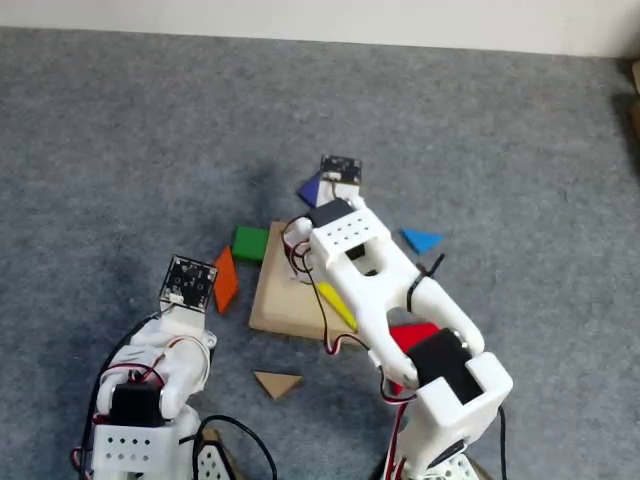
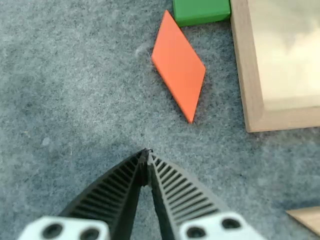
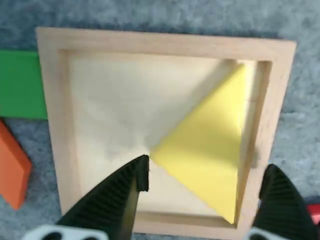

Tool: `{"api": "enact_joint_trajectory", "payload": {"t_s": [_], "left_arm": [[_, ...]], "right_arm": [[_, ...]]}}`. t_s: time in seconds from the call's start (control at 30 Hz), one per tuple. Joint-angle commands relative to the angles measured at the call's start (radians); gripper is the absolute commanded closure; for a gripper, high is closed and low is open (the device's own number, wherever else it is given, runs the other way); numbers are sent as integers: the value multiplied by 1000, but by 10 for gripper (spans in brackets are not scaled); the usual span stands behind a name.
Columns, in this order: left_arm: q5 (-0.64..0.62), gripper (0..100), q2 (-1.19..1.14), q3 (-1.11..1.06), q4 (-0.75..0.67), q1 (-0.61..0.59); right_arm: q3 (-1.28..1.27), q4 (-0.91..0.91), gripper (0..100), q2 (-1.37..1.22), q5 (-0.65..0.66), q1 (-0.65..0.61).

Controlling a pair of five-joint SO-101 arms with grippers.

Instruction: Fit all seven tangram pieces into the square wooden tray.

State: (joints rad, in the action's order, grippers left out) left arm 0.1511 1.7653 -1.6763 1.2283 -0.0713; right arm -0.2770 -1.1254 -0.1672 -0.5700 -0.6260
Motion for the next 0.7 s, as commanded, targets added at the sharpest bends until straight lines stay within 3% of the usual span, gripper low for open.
{"api": "enact_joint_trajectory", "payload": {"t_s": [0.0,0.2,0.47,0.67], "left_arm": [[8,994,53,-21,6,-13],[8,994,53,-21,6,-13],[8,994,53,-21,6,-13],[8,994,53,-21,6,-13]], "right_arm": [[61,4,666,24,-3,-10],[61,-5,680,48,75,-13],[54,18,900,157,293,-15],[-31,88,947,120,338,-13]]}}
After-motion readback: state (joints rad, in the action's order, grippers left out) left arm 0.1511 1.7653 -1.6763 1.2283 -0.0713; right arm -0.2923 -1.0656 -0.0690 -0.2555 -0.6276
